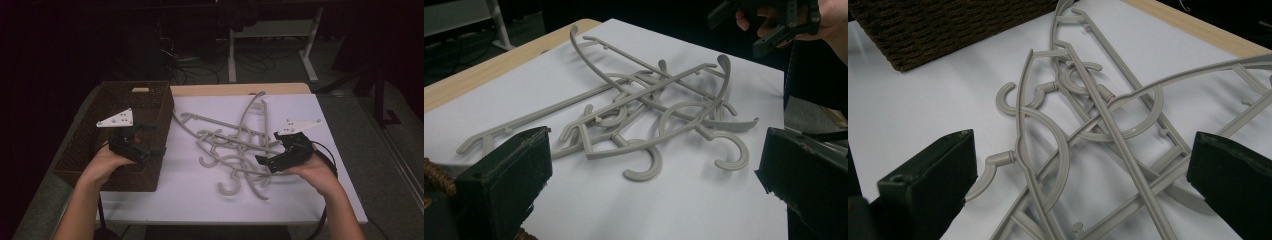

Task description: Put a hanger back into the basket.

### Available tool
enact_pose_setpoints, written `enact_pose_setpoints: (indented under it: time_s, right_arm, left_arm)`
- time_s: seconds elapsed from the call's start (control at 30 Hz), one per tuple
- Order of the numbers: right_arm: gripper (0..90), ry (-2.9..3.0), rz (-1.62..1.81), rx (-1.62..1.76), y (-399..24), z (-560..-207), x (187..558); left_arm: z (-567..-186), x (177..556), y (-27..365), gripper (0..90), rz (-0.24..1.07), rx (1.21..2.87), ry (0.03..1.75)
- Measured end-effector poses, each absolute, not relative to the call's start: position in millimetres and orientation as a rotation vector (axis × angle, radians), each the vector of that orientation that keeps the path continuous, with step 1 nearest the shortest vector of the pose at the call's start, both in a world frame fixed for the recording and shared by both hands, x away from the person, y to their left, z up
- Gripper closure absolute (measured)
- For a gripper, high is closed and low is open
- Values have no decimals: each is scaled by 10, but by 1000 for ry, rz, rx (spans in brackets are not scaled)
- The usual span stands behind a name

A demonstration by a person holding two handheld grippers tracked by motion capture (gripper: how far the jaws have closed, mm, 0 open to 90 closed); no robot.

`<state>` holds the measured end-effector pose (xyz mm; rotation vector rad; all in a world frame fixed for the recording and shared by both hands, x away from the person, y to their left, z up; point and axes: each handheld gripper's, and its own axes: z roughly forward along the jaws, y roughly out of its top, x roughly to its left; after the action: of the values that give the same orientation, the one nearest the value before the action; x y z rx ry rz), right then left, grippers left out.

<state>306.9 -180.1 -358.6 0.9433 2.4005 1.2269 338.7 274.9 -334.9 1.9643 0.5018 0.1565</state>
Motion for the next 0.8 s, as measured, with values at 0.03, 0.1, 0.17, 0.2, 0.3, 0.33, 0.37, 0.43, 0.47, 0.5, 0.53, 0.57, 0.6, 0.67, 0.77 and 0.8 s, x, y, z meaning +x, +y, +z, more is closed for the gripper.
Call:
enact_pose_setpoints:
  time_s: [0.03,0.1,0.17,0.2,0.3,0.33,0.37,0.43,0.47,0.5,0.53,0.57,0.6,0.67,0.77,0.8]
  right_arm:
    - [0,2400,1226,946,-1802,-3586,3069]
    - [0,2400,1224,948,-1804,-3588,3066]
    - [0,2399,1223,949,-1803,-3587,3065]
    - [0,2398,1224,948,-1801,-3588,3068]
    - [0,2406,1221,949,-1801,-3598,3089]
    - [0,2405,1222,949,-1802,-3602,3096]
    - [0,2407,1224,950,-1803,-3606,3099]
    - [0,2410,1223,947,-1805,-3616,3106]
    - [0,2412,1224,951,-1803,-3621,3111]
    - [0,2418,1216,952,-1802,-3625,3117]
    - [0,2414,1213,955,-1801,-3630,3125]
    - [0,2414,1214,961,-1798,-3635,3130]
    - [0,2419,1211,960,-1792,-3643,3136]
    - [0,2426,1201,960,-1780,-3657,3143]
    - [0,2435,1193,959,-1771,-3673,3149]
    - [0,2435,1191,960,-1773,-3677,3151]
  left_arm:
    - [-3347,3387,2734,1,154,1961,500]
    - [-3339,3384,2693,1,156,1957,495]
    - [-3329,3381,2643,1,147,1960,485]
    - [-3323,3384,2617,1,140,1963,482]
    - [-3310,3396,2526,1,127,1956,476]
    - [-3307,3399,2491,1,125,1957,473]
    - [-3305,3402,2453,1,122,1957,468]
    - [-3301,3403,2370,1,117,1963,457]
    - [-3301,3407,2325,1,120,1964,449]
    - [-3300,3412,2280,1,122,1964,444]
    - [-3300,3417,2234,1,120,1962,444]
    - [-3301,3419,2189,1,118,1959,441]
    - [-3305,3422,2145,1,112,1960,437]
    - [-3326,3425,2053,1,108,1968,435]
    - [-3374,3431,1907,1,101,1993,426]
    - [-3391,3433,1857,1,99,1999,424]
